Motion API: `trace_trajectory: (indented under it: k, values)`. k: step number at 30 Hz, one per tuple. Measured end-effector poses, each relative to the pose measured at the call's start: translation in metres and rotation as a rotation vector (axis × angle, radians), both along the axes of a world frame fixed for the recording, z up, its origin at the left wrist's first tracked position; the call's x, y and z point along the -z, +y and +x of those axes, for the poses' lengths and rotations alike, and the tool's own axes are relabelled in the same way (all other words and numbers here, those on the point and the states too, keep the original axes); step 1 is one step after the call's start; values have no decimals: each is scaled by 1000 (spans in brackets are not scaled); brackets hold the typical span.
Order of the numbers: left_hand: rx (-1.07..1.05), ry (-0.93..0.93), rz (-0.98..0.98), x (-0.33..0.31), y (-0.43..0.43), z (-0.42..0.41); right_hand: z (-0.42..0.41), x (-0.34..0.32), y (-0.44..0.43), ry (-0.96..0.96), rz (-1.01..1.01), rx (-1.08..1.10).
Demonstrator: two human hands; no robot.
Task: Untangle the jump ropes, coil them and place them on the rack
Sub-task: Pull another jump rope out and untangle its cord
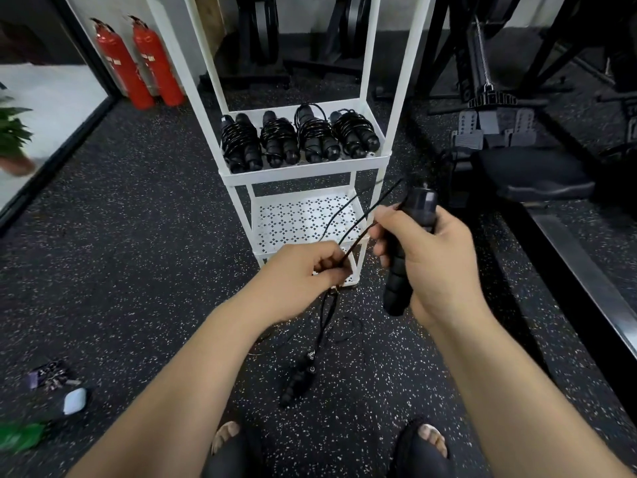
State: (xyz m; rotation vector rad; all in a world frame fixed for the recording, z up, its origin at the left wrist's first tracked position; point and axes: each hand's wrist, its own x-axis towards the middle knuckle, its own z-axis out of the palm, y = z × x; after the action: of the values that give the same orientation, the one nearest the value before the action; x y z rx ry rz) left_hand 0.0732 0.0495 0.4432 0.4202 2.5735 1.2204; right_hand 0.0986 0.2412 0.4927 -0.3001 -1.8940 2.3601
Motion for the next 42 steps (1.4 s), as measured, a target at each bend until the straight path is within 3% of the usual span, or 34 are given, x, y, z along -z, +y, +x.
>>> trace_trajectory:
  k: [10,16,26,35,42]
  values:
    - [-32,77,-212,10,-10,-6,3,-25,21,78,-184,132]
    - [3,-124,-79,22,-4,-4,2,-33,30,54,-230,122]
    - [36,-49,4,25,38,11,5,-26,14,3,-187,-43]
    - [16,-50,-204,24,19,2,2,-30,30,90,-248,136]
    - [19,-33,-222,17,3,-7,0,-30,38,125,-253,230]
